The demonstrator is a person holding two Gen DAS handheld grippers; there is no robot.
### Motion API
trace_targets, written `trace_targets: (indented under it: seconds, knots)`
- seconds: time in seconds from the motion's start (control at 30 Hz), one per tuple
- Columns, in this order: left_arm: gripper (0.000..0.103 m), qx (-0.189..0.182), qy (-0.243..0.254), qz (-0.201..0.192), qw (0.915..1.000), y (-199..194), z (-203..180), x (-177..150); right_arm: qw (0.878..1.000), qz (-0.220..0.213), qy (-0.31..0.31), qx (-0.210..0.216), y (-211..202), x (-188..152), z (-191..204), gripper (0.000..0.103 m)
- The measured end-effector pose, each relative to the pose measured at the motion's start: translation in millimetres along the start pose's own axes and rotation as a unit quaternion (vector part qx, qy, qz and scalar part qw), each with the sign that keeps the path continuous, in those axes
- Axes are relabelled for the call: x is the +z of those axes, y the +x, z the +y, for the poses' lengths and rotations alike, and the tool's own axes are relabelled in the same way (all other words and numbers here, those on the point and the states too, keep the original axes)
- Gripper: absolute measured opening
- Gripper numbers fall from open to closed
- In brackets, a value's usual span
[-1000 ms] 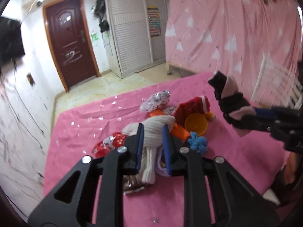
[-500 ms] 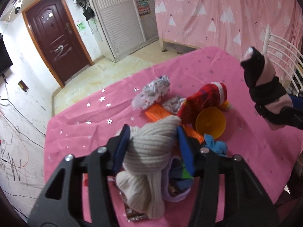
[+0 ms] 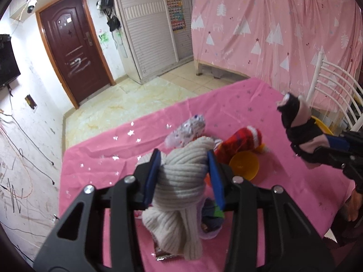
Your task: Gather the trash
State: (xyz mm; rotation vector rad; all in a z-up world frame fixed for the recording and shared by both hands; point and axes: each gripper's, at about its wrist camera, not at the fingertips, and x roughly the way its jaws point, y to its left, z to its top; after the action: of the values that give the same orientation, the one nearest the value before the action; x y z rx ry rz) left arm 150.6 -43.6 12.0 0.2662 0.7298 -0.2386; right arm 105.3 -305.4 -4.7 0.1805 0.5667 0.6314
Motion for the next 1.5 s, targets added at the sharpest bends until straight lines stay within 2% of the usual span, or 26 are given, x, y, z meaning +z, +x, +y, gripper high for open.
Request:
trace_targets:
  seconds: [0.47,0.87,1.23,1.5]
  knots:
    - [0.04,-0.031,0.04,-0.037,0.998,-20.6,-47.2,27.1,0.999,-0.033,0.008,-0.023,-26.4,4.3,-14.5,0.016]
    - [0.04,-0.063,0.068,-0.051,0.9944,-20.5,-90.0,47.0,0.995,-0.056,0.035,-0.073,-49.4,6.2,-48.9,0.016]
    - [0.04,-0.121,0.075,-0.049,0.9886,-7.1,-147.2,73.2,0.982,-0.069,0.075,-0.158,-70.7,1.3,-108.0,0.016]
    - [0.04,-0.177,0.062,-0.036,0.9815,11.1,-193.0,92.6,0.969,-0.045,0.11,-0.218,-70.1,-14.5,-159.5,0.016]
